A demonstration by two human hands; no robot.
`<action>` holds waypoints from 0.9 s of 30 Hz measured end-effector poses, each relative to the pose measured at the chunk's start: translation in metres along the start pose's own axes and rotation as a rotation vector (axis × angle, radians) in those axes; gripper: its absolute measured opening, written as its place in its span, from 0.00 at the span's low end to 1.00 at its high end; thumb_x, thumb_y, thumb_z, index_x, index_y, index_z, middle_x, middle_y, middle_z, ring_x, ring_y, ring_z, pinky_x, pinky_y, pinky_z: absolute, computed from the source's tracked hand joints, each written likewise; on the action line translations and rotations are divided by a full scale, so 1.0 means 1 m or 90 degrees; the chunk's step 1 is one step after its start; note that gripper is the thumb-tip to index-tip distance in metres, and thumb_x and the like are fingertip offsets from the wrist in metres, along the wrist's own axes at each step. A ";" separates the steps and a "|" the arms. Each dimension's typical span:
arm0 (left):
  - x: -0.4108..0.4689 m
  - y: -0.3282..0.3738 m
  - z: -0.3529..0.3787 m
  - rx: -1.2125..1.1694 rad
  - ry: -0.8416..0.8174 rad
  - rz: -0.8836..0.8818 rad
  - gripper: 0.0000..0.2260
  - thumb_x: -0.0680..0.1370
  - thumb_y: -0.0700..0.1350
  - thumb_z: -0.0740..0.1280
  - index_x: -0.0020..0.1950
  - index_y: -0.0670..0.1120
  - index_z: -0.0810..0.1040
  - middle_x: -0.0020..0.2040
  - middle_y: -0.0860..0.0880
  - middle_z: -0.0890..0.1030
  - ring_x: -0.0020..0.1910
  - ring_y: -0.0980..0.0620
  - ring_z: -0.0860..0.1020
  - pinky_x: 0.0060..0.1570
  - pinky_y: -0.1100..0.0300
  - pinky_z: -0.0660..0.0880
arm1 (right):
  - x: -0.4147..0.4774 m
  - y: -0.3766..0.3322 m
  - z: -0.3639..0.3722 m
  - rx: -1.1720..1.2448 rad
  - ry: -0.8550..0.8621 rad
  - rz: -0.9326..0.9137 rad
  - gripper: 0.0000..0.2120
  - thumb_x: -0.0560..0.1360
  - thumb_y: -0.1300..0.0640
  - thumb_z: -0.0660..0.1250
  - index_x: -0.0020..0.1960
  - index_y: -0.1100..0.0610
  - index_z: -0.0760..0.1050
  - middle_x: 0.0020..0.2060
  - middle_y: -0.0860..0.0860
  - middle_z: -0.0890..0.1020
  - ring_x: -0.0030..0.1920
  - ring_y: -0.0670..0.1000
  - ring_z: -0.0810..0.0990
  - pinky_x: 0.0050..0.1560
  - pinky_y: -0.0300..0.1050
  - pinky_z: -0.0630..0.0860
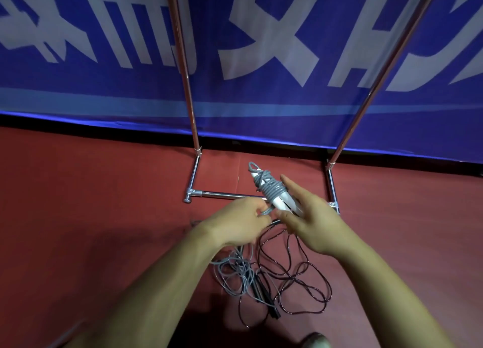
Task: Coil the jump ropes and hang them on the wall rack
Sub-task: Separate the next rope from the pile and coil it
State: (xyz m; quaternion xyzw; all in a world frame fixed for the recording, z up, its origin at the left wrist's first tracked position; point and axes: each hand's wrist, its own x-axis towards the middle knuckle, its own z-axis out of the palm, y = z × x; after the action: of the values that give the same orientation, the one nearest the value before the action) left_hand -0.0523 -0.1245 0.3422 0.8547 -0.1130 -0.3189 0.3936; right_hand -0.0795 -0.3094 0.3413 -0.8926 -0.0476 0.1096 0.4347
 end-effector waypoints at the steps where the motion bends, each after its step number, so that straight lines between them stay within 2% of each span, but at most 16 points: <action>1: -0.002 0.001 -0.002 0.044 0.002 -0.008 0.09 0.81 0.48 0.63 0.45 0.46 0.77 0.33 0.49 0.80 0.29 0.52 0.76 0.36 0.56 0.73 | 0.001 0.000 0.003 -0.055 0.038 -0.006 0.33 0.79 0.54 0.68 0.80 0.49 0.57 0.63 0.48 0.80 0.49 0.44 0.80 0.55 0.41 0.72; 3: -0.006 0.005 -0.004 0.096 0.019 -0.001 0.10 0.80 0.48 0.63 0.45 0.44 0.78 0.38 0.45 0.82 0.31 0.50 0.75 0.35 0.56 0.73 | 0.003 -0.002 0.007 -0.112 0.135 0.011 0.31 0.80 0.53 0.66 0.80 0.51 0.58 0.67 0.53 0.79 0.62 0.55 0.79 0.57 0.43 0.71; 5: -0.008 0.007 -0.004 0.162 0.078 0.039 0.11 0.81 0.49 0.63 0.41 0.46 0.75 0.36 0.48 0.79 0.34 0.48 0.75 0.36 0.54 0.73 | 0.006 0.001 0.010 -0.146 0.167 0.034 0.30 0.80 0.54 0.66 0.80 0.50 0.59 0.65 0.55 0.80 0.63 0.59 0.78 0.56 0.47 0.73; 7: -0.009 0.008 -0.005 0.249 0.153 0.080 0.12 0.82 0.53 0.62 0.42 0.49 0.76 0.38 0.52 0.78 0.40 0.47 0.77 0.40 0.55 0.73 | 0.007 0.006 0.012 -0.184 0.092 0.043 0.31 0.79 0.54 0.67 0.79 0.48 0.61 0.65 0.54 0.80 0.64 0.59 0.78 0.59 0.49 0.75; 9: -0.011 0.004 -0.007 0.319 0.189 0.124 0.11 0.82 0.56 0.62 0.48 0.52 0.79 0.44 0.53 0.81 0.46 0.48 0.78 0.45 0.57 0.68 | 0.006 0.008 0.012 -0.185 -0.053 0.026 0.32 0.77 0.51 0.68 0.78 0.43 0.62 0.65 0.49 0.80 0.65 0.54 0.78 0.63 0.50 0.75; 11: -0.009 -0.003 -0.012 0.328 0.178 0.172 0.10 0.81 0.56 0.64 0.51 0.53 0.82 0.48 0.54 0.83 0.50 0.51 0.79 0.48 0.59 0.65 | 0.005 0.005 0.008 -0.207 -0.180 0.011 0.35 0.75 0.51 0.69 0.78 0.40 0.60 0.62 0.46 0.80 0.60 0.50 0.78 0.58 0.44 0.73; 14: -0.010 -0.012 -0.025 0.220 0.107 0.216 0.09 0.77 0.57 0.69 0.50 0.55 0.85 0.45 0.57 0.82 0.47 0.56 0.79 0.49 0.58 0.73 | 0.001 -0.005 0.004 -0.251 -0.279 0.030 0.43 0.71 0.53 0.72 0.80 0.45 0.54 0.51 0.46 0.78 0.47 0.45 0.73 0.46 0.38 0.68; 16: -0.010 -0.017 -0.030 0.135 0.069 0.231 0.08 0.74 0.58 0.73 0.46 0.56 0.86 0.43 0.56 0.81 0.45 0.58 0.80 0.49 0.53 0.77 | -0.003 -0.014 0.005 -0.234 -0.324 0.018 0.47 0.69 0.57 0.72 0.81 0.42 0.50 0.40 0.43 0.79 0.37 0.42 0.74 0.36 0.33 0.67; 18: -0.010 -0.018 -0.035 0.057 0.035 0.216 0.05 0.71 0.55 0.77 0.42 0.55 0.87 0.41 0.55 0.82 0.43 0.59 0.81 0.50 0.52 0.78 | -0.008 -0.021 0.005 -0.192 -0.345 -0.014 0.53 0.68 0.59 0.71 0.80 0.38 0.43 0.35 0.49 0.78 0.32 0.44 0.73 0.32 0.34 0.66; 19: -0.009 -0.018 -0.037 0.011 0.020 0.201 0.05 0.70 0.55 0.78 0.41 0.55 0.86 0.40 0.54 0.83 0.41 0.59 0.81 0.48 0.52 0.78 | -0.010 -0.023 0.002 -0.144 -0.347 -0.022 0.54 0.68 0.61 0.71 0.79 0.35 0.41 0.35 0.53 0.78 0.31 0.46 0.72 0.33 0.39 0.68; 21: -0.009 -0.017 -0.041 -0.073 0.005 0.174 0.07 0.67 0.58 0.78 0.38 0.56 0.86 0.37 0.48 0.84 0.38 0.57 0.79 0.43 0.51 0.76 | -0.015 -0.029 -0.007 0.016 -0.347 -0.018 0.54 0.68 0.65 0.71 0.76 0.28 0.44 0.38 0.64 0.75 0.32 0.53 0.71 0.34 0.53 0.69; 23: -0.010 -0.015 -0.043 -0.163 -0.018 0.170 0.05 0.66 0.55 0.77 0.38 0.56 0.86 0.36 0.51 0.84 0.38 0.58 0.78 0.42 0.58 0.74 | -0.019 -0.035 -0.017 0.141 -0.362 -0.021 0.53 0.69 0.71 0.69 0.75 0.26 0.51 0.37 0.69 0.72 0.31 0.56 0.68 0.32 0.58 0.68; 25: -0.009 -0.010 -0.043 -0.253 -0.073 0.157 0.03 0.68 0.47 0.75 0.39 0.54 0.87 0.38 0.54 0.85 0.38 0.62 0.80 0.44 0.67 0.75 | -0.022 -0.039 -0.024 0.191 -0.393 -0.031 0.51 0.71 0.75 0.67 0.76 0.29 0.56 0.31 0.70 0.70 0.28 0.57 0.66 0.31 0.59 0.67; 27: -0.008 -0.007 -0.042 -0.293 -0.139 0.135 0.10 0.71 0.39 0.72 0.36 0.54 0.87 0.35 0.55 0.85 0.34 0.64 0.80 0.39 0.71 0.75 | -0.024 -0.039 -0.030 0.226 -0.440 -0.023 0.49 0.70 0.75 0.66 0.76 0.32 0.59 0.27 0.66 0.71 0.26 0.54 0.66 0.30 0.62 0.66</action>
State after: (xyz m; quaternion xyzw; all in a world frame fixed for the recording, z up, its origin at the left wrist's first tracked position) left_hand -0.0321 -0.0911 0.3609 0.6868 -0.1683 -0.3837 0.5939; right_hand -0.0956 -0.3122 0.3935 -0.7130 -0.1872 0.4024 0.5428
